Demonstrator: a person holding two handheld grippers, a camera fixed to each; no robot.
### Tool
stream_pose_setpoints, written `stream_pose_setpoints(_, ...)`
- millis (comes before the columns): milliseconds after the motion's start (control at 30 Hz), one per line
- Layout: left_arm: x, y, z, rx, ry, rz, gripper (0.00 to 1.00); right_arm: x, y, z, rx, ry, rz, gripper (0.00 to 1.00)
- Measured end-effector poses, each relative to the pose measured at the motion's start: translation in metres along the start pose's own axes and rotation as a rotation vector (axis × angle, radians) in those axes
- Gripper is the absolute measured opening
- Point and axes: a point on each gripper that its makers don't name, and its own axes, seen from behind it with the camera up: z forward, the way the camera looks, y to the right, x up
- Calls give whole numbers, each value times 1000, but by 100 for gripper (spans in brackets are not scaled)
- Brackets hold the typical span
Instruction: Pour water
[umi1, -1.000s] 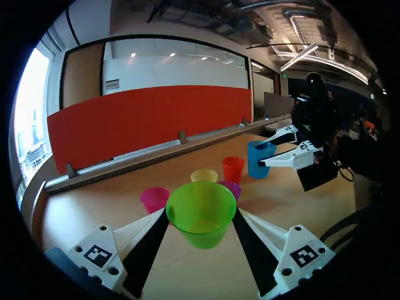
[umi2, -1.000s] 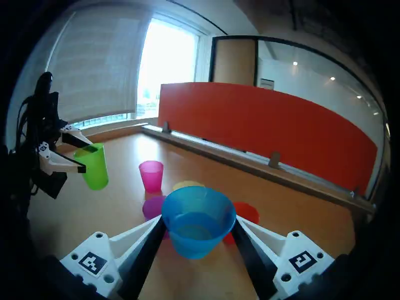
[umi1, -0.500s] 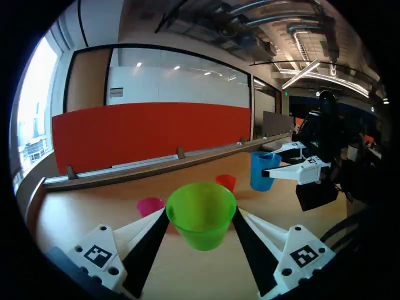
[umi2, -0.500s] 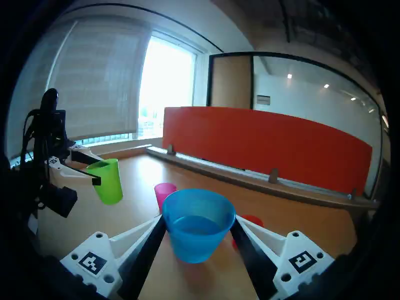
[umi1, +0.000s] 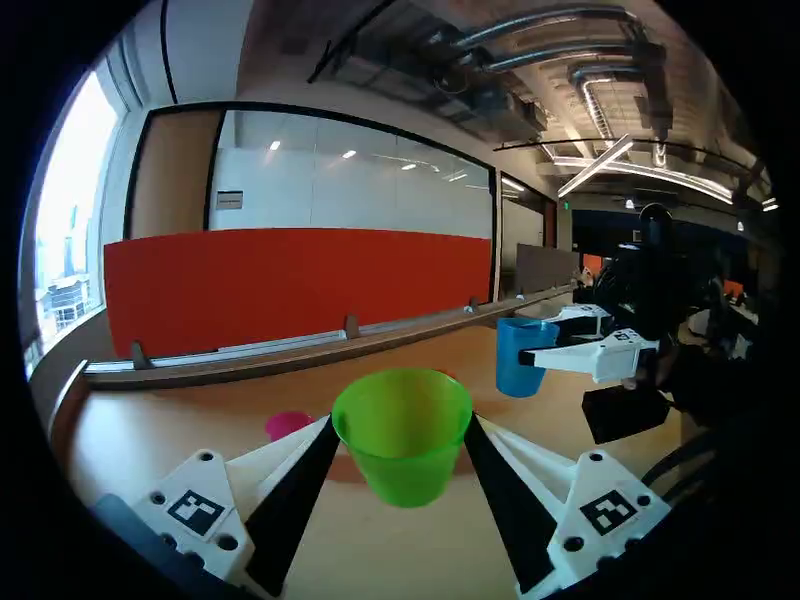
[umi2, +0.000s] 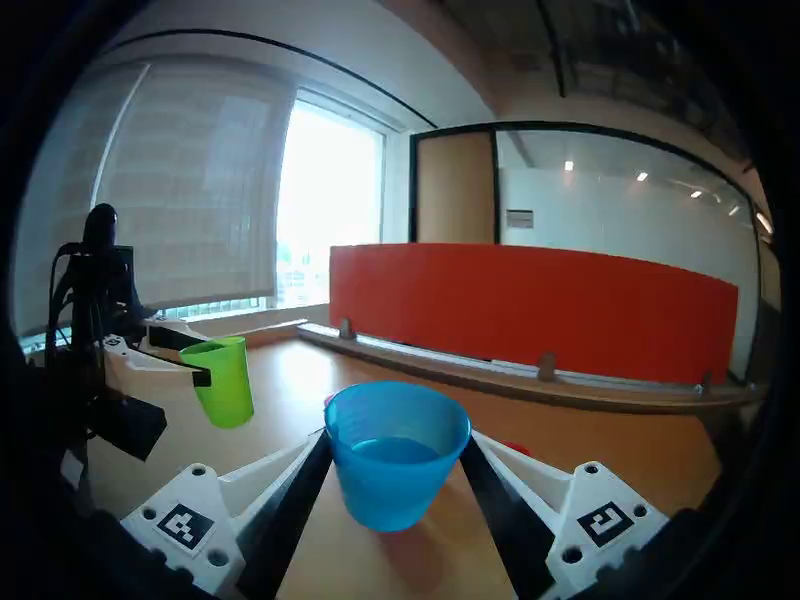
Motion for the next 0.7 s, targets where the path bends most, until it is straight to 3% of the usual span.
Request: stream_pose_setpoints(700,22,30,-1,-32,91,-43,88,7,-17,-13,18,29,-4,91)
